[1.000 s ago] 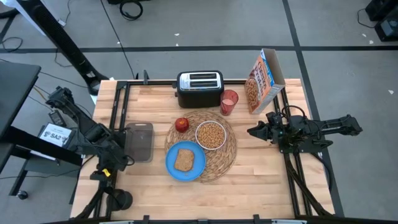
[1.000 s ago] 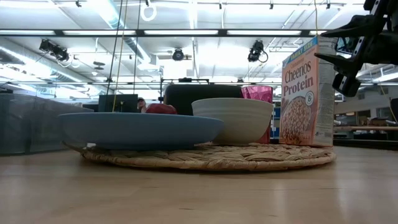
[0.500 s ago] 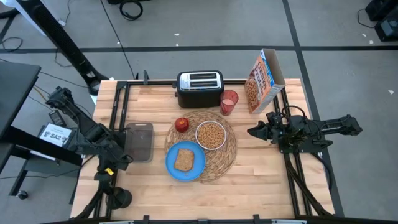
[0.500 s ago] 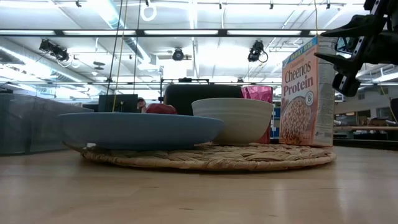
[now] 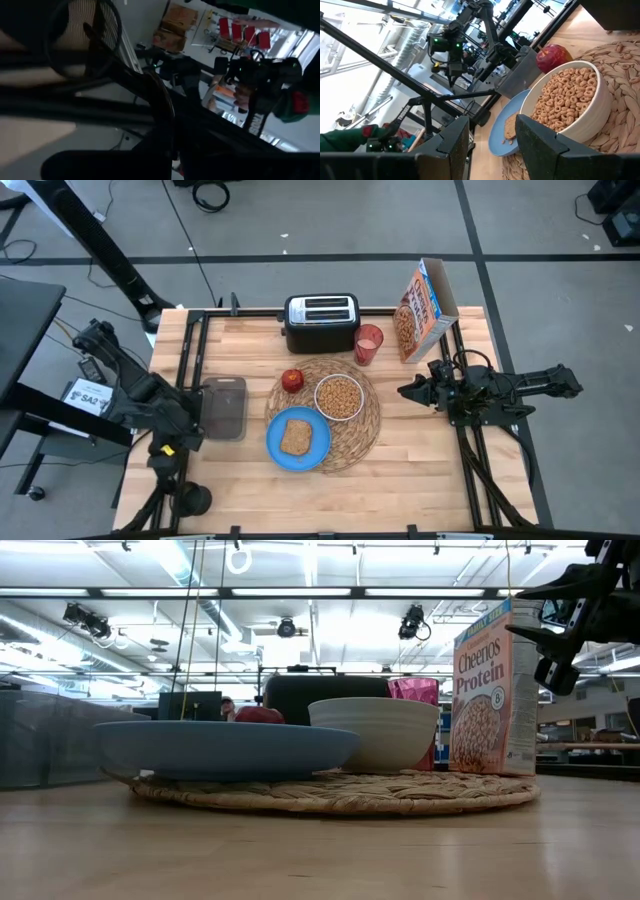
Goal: Arrange a breakfast setting
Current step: Put the black spoon to the right of the white bowl on the brown woven mat
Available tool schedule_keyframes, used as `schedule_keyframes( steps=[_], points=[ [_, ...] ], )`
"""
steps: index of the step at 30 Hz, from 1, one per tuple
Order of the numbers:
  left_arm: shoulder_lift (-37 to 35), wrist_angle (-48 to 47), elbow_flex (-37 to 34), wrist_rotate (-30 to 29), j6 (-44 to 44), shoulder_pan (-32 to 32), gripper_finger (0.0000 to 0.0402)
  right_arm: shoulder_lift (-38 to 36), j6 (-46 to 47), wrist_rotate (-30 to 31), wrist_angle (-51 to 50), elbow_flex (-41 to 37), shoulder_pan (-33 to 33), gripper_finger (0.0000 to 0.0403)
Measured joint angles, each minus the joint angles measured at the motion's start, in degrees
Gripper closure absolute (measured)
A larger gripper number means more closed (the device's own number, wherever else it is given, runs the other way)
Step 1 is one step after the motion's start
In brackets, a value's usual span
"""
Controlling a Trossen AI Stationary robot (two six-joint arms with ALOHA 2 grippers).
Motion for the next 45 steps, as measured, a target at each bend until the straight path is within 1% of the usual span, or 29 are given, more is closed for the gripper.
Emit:
schedule_keyframes(
  steps=[2,5,7,9,11,14,16,17,19,22,26,29,31,33,36,38,40,42,45],
  points=[
    [0.02,-2.37,2.17,0.27,-1.96,0.18,0.0386,0.00,0.82,0.00,0.04,0.00,0.01,0.0234],
    [-0.03,-8.29,7.38,0.29,-2.91,0.50,0.0386,0.00,1.46,-0.05,0.04,0.00,0.02,0.0234],
    [0.01,-12.70,11.32,-1.09,-3.49,0.50,0.0386,0.00,1.10,-0.02,0.04,0.00,0.02,0.0234],
    [0.04,-15.96,15.48,-3.96,-5.16,0.53,0.0386,0.00,0.30,0.15,0.09,0.00,0.02,0.0234],
    [0.08,-17.82,19.44,-7.87,-7.81,1.05,0.0386,0.02,0.05,1.55,0.64,0.00,0.02,0.0234],
    [0.16,-18.70,24.66,-16.53,-10.25,2.24,0.0389,0.67,-1.04,4.35,4.70,0.32,0.08,0.0235],
    [0.79,-19.38,27.39,-23.75,-9.45,3.34,0.0391,2.65,-3.94,4.48,4.98,2.73,0.59,0.0236],
    [1.31,-19.41,28.48,-27.04,-7.57,3.96,0.0391,4.10,-6.07,4.48,4.92,4.54,0.98,0.0237],
    [3.24,-19.00,30.07,-33.32,-1.31,5.39,0.0392,7.84,-10.11,4.46,5.09,8.40,1.75,0.0237],
    [7.09,-18.77,30.41,-38.10,11.53,8.00,0.0393,14.85,-15.05,4.24,4.72,14.23,2.87,0.0237],
    [14.21,-18.06,30.33,-38.46,28.65,12.04,0.0392,25.96,-18.09,1.29,4.68,22.93,5.02,0.0237],
    [20.29,-13.00,30.34,-38.98,40.81,15.15,0.0392,34.69,-19.54,-1.57,2.42,31.14,7.59,0.0237],
    [24.71,-9.27,31.36,-39.19,49.51,16.92,0.0392,39.53,-20.70,-3.55,-3.28,37.13,9.15,0.0237],
    [29.32,-7.91,33.53,-40.62,57.80,18.40,0.0392,43.75,-21.68,-5.31,-11.61,43.30,10.17,0.0237],
    [36.00,-7.59,38.32,-44.63,69.04,20.08,0.0392,48.42,-21.96,-8.19,-24.50,51.58,10.76,0.0237],
    [40.17,-7.79,42.02,-47.85,76.06,20.70,0.0392,50.20,-21.09,-9.77,-32.06,55.99,10.93,0.0237],
    [43.97,-7.90,46.01,-51.68,82.45,21.21,0.0392,51.15,-17.86,-10.73,-40.21,59.12,10.95,0.0237],
    [47.56,-8.61,50.04,-55.96,88.27,21.39,0.0392,51.42,-12.13,-11.03,-47.21,60.61,10.83,0.0237],
    [52.17,-9.60,55.14,-63.12,97.26,21.39,0.0392,50.23,-2.47,-12.06,-52.61,61.27,10.03,0.0237]
  ],
)
